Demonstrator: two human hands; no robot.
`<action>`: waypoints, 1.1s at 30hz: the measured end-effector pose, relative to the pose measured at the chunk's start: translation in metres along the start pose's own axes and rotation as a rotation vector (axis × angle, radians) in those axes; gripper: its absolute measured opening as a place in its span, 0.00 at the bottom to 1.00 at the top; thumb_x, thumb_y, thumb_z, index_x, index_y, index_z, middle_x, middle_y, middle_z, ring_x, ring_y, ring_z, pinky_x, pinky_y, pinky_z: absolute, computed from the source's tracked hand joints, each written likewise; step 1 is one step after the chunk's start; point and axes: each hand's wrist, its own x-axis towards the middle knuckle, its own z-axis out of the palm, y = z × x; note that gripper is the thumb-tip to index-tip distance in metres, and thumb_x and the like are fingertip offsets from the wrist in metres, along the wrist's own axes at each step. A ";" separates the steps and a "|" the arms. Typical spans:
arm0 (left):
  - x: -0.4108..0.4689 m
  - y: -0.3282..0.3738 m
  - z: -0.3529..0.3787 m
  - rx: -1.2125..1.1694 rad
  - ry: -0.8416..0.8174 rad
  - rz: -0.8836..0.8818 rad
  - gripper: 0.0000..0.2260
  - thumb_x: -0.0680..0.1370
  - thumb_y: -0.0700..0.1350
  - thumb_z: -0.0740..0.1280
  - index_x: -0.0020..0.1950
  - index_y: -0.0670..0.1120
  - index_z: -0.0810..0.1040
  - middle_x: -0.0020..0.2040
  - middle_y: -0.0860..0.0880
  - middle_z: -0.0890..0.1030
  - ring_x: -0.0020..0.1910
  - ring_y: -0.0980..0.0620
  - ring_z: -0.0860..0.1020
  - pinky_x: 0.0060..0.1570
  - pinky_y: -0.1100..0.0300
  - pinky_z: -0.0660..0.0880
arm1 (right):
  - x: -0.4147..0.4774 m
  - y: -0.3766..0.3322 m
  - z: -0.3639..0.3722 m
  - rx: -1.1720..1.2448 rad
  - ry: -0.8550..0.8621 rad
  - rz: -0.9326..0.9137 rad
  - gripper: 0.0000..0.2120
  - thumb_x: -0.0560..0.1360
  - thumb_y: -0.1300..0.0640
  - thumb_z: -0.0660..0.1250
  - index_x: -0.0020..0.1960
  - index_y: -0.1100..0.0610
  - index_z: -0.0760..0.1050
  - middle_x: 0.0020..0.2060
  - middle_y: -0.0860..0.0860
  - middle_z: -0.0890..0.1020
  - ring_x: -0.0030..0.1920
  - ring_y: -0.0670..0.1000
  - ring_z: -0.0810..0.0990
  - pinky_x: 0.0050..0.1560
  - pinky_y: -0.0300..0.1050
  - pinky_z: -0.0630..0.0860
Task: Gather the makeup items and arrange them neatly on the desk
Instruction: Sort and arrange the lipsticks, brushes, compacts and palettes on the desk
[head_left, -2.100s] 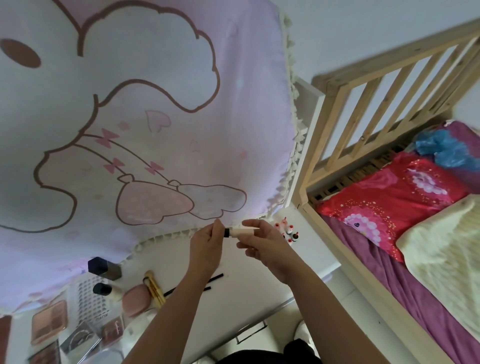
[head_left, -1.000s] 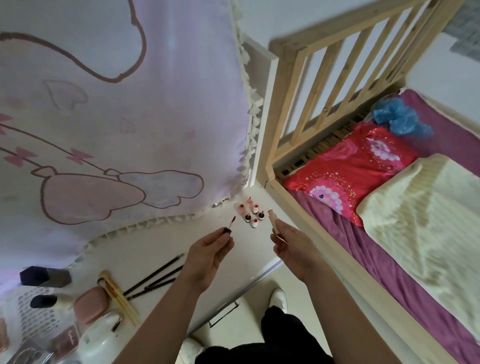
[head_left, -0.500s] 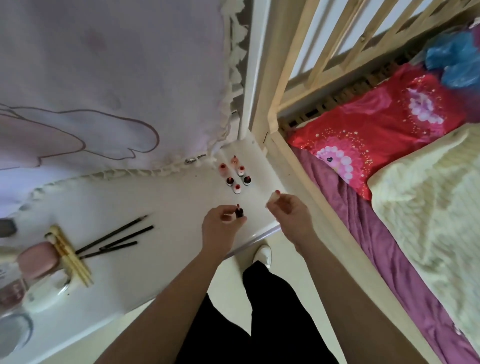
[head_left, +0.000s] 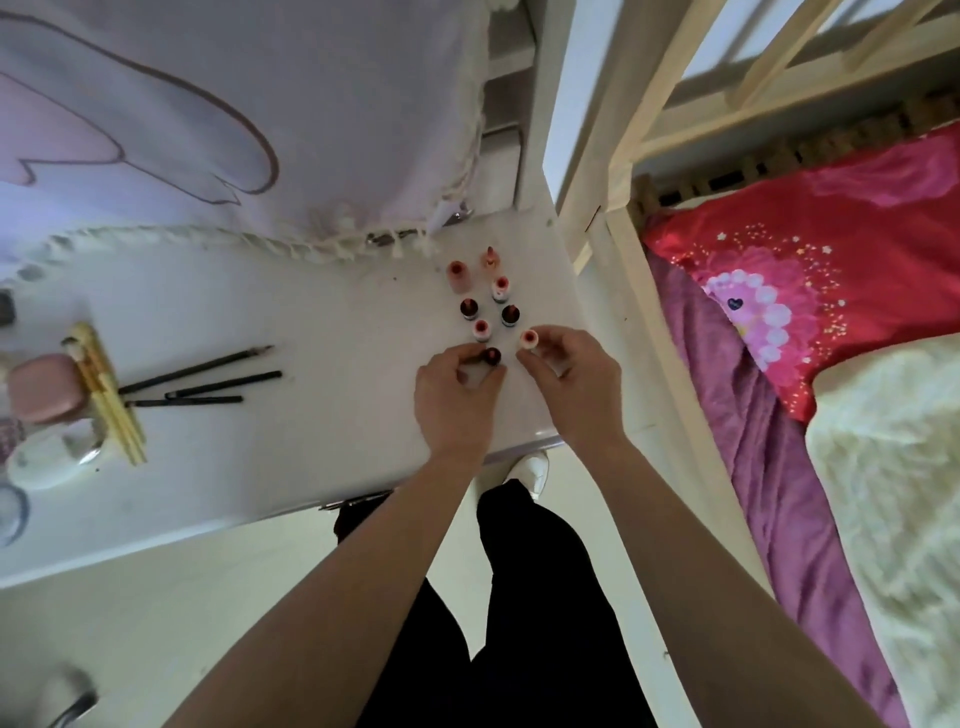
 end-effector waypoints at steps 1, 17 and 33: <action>0.000 -0.002 0.000 -0.003 0.000 0.001 0.10 0.71 0.51 0.74 0.52 0.54 0.83 0.47 0.58 0.83 0.49 0.54 0.77 0.51 0.62 0.72 | 0.000 0.001 0.000 -0.012 0.006 -0.014 0.10 0.73 0.53 0.75 0.54 0.50 0.82 0.45 0.42 0.81 0.43 0.37 0.79 0.50 0.31 0.74; 0.000 -0.007 -0.039 0.066 -0.044 0.031 0.10 0.75 0.45 0.71 0.56 0.49 0.81 0.49 0.53 0.78 0.44 0.56 0.77 0.49 0.67 0.70 | -0.007 -0.009 0.002 -0.090 0.028 0.018 0.19 0.78 0.64 0.63 0.68 0.57 0.75 0.56 0.52 0.77 0.47 0.46 0.77 0.55 0.38 0.73; 0.088 -0.041 -0.287 0.165 0.117 0.440 0.05 0.79 0.45 0.66 0.52 0.48 0.81 0.50 0.51 0.80 0.49 0.50 0.77 0.47 0.58 0.73 | -0.027 -0.200 0.081 -0.195 0.196 -0.099 0.16 0.81 0.52 0.61 0.68 0.49 0.71 0.63 0.48 0.74 0.61 0.51 0.77 0.57 0.55 0.77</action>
